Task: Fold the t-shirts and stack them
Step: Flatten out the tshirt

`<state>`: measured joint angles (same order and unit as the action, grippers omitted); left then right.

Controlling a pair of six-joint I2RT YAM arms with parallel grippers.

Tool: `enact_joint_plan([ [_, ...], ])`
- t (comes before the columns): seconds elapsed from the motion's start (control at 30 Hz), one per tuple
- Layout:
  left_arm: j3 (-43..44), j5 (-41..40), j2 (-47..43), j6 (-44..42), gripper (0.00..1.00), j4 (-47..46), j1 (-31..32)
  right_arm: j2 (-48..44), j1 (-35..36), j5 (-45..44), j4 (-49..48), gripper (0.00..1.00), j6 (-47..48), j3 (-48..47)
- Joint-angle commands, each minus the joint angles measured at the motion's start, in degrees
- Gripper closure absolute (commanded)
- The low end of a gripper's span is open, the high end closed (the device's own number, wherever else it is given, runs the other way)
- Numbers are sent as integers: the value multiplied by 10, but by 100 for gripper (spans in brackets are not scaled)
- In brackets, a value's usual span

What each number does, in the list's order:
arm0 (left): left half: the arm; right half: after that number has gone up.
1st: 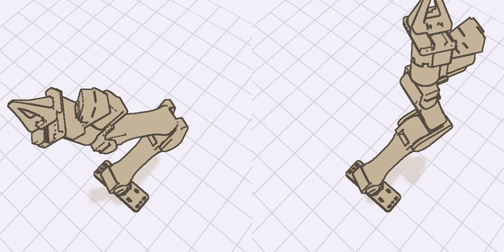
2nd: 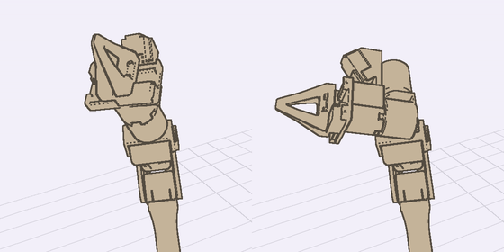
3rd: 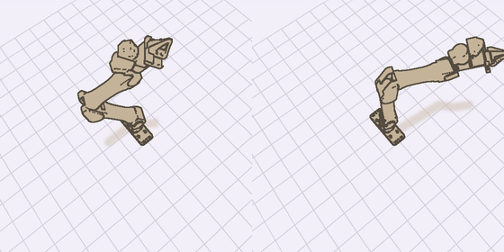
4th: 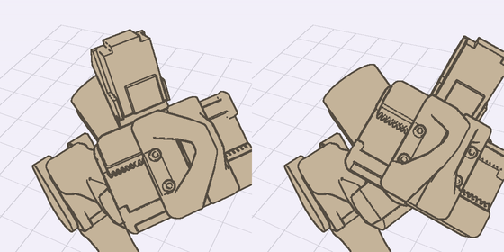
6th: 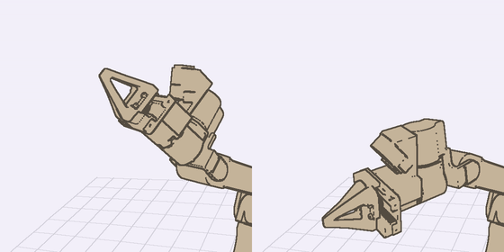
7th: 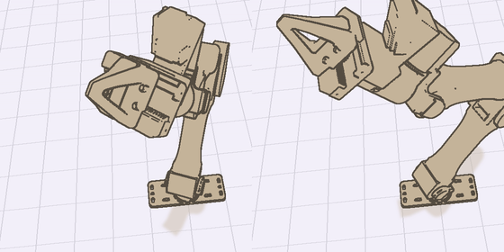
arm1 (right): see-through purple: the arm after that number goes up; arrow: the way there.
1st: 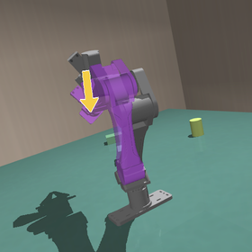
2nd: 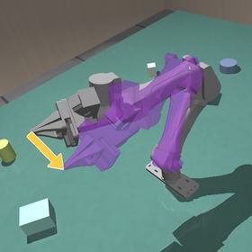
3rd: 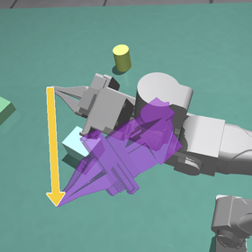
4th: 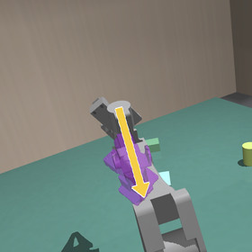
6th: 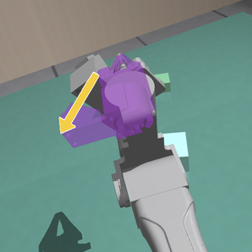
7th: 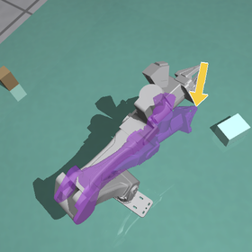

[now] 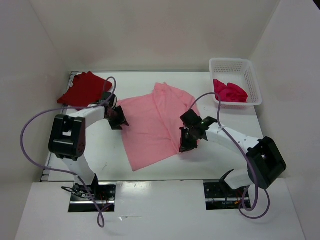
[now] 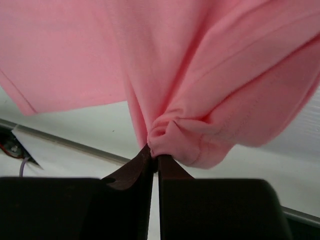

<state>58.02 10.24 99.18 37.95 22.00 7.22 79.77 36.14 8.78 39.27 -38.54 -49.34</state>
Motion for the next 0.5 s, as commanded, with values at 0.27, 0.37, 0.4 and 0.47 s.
enact_joint_plan([
  [0.27,359,-91,184,-8,54,-2,-55,5,10,17,58,50,27,-67],
  [0.37,355,-104,142,-14,52,-8,-55,-10,-46,12,64,50,34,-86],
  [0.4,342,-109,125,-21,46,-8,-55,-21,-65,12,57,50,34,-86],
  [0.47,304,-121,63,-26,43,-14,-55,-33,-103,5,43,66,34,-86],
])
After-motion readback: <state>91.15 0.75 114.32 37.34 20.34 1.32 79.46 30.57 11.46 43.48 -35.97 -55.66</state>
